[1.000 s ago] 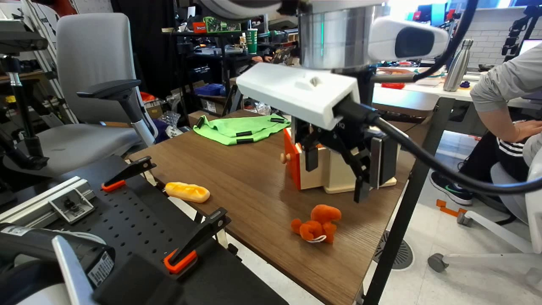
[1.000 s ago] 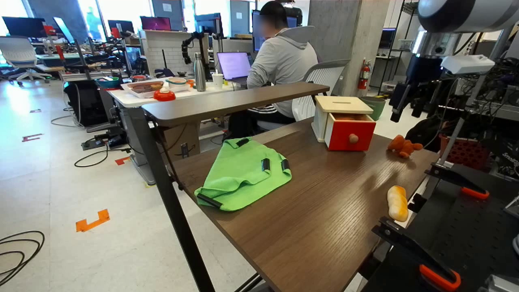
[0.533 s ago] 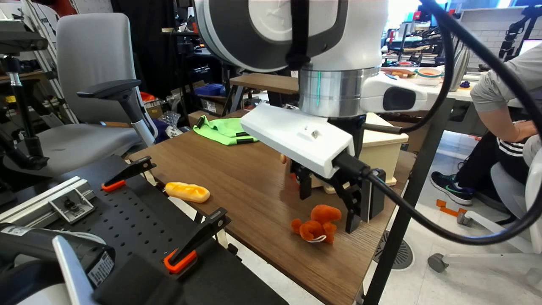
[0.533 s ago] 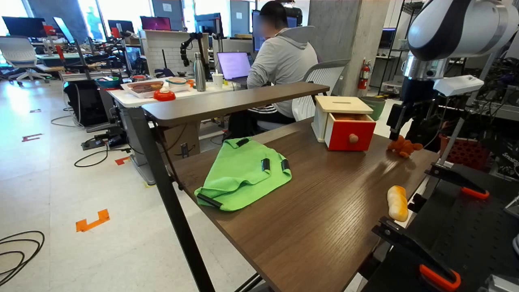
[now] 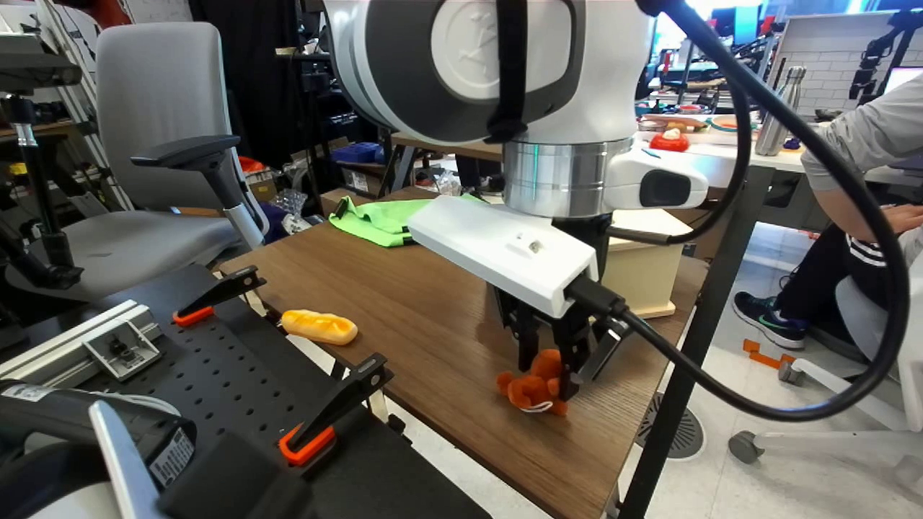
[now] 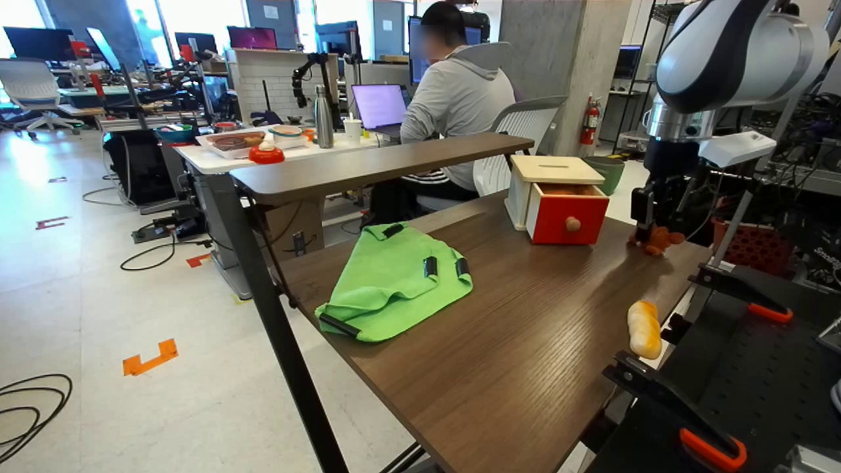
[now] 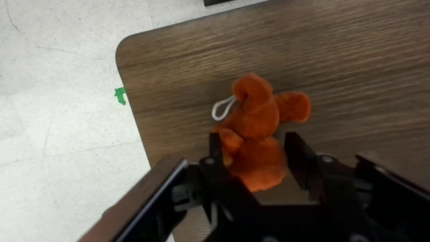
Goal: Move the orange object to the left
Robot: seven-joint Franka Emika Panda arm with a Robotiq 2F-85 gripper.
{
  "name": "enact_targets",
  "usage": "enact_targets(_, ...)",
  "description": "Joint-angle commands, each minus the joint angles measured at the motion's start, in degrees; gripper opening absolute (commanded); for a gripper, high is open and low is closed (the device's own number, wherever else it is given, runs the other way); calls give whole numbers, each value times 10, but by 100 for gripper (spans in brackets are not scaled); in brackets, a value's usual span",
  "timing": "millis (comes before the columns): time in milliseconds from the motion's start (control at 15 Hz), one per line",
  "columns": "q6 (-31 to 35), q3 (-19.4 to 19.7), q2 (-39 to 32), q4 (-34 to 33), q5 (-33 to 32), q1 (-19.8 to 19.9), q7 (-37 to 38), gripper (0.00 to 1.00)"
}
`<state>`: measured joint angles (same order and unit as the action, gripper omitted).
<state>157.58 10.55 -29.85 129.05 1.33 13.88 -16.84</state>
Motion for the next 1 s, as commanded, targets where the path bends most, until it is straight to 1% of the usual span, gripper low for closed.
enact_targets(0,-1,-15,-1,-14,-12,16,7,20)
enact_targets(67,-2,-17,2,-13,-11,17,6,12)
enact_targets(200,-5,-25,20,-2,-7,20,-1,2)
enact_targets(267,-8,-30,31,6,-6,22,-5,1)
enact_targets(333,-9,-32,45,17,-6,21,-5,3)
enact_targets(400,-20,-37,65,33,-5,20,-8,4)
enact_targets(467,-23,-44,82,47,-2,22,-15,1)
enact_targets(600,-39,-62,132,85,3,25,-40,3)
enact_targets(800,-62,-84,215,140,22,14,-71,3)
enact_targets(933,-73,-98,259,159,50,2,-92,3)
